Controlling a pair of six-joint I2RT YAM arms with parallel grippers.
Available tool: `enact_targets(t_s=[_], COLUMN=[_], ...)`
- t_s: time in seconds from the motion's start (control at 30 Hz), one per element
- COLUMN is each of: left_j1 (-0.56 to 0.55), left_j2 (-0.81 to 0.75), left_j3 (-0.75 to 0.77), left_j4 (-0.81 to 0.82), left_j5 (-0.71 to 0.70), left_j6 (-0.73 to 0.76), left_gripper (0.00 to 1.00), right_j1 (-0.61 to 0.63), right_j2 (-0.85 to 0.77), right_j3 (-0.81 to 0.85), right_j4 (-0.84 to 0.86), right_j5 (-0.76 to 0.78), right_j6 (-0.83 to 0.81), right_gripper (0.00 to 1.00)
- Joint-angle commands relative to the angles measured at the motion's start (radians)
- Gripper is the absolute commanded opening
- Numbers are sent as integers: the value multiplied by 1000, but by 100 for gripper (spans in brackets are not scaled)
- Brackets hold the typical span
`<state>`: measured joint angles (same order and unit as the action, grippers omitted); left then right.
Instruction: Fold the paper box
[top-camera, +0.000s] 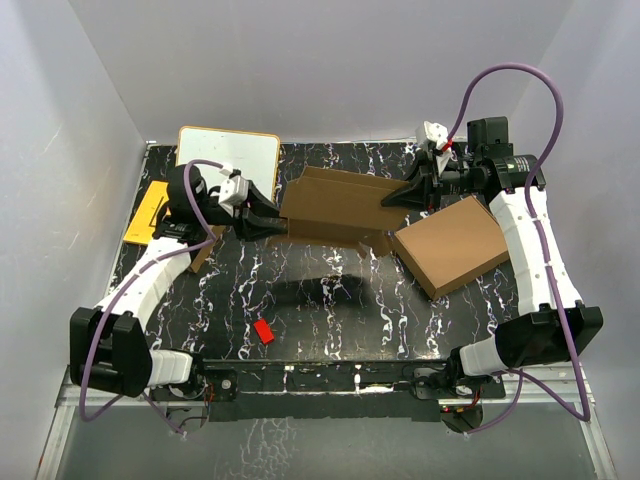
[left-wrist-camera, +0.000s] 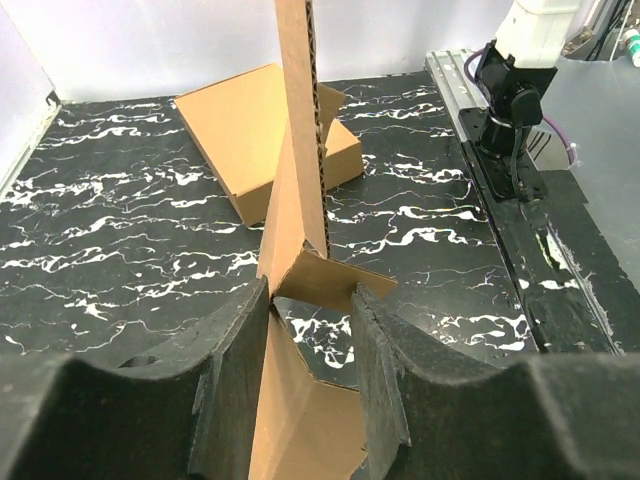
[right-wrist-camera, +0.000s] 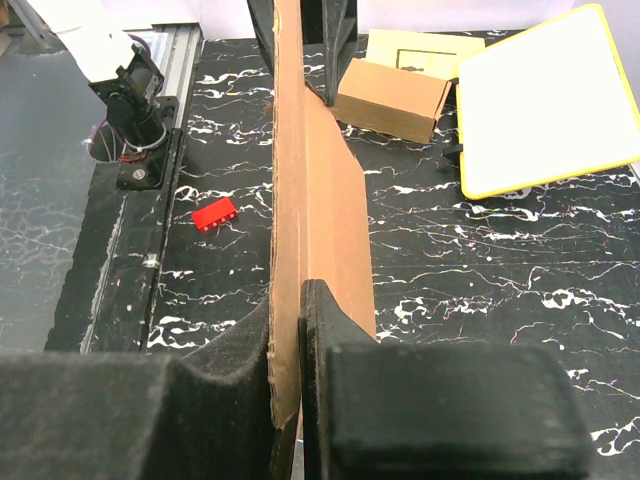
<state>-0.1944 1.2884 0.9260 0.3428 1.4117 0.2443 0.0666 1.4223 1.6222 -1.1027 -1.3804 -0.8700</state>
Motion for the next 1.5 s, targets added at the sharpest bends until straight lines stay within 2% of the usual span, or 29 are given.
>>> enact_targets(t_s=[0.0,0.13,0.37,0.73,1.23,1.3,1.37,1.47], left_j1=[-11,-11,-11,-37,-39,-40,-40,-40], left_j2=[7,12,38,53,61,64,68,69], left_j3=[48,42,18,2,2,7,13,13], left_j4=[20,106,327,386,396,396,398,411], left_j5=[-11,-28,-12,13,-1,0,2,6], left_j6=[20,-35,-223,-279,-289,-293,-302,-321], left_gripper=[37,37,37,35,16,11,2,0], right_j1=[10,15,24,29,29,29,30,30], right_j2=[-31,-32,-33,-32,-34,-36,-38,-41], right_j3=[44,40,26,19,8,7,1,-13], right_j4=[23,24,43,70,113,118,128,153], right_j5=[-82,-85,-87,-120,-127,-127,-126,-118], right_j6=[-24,-24,-11,24,80,84,95,118], right_gripper=[8,8,8,8,8,8,8,8])
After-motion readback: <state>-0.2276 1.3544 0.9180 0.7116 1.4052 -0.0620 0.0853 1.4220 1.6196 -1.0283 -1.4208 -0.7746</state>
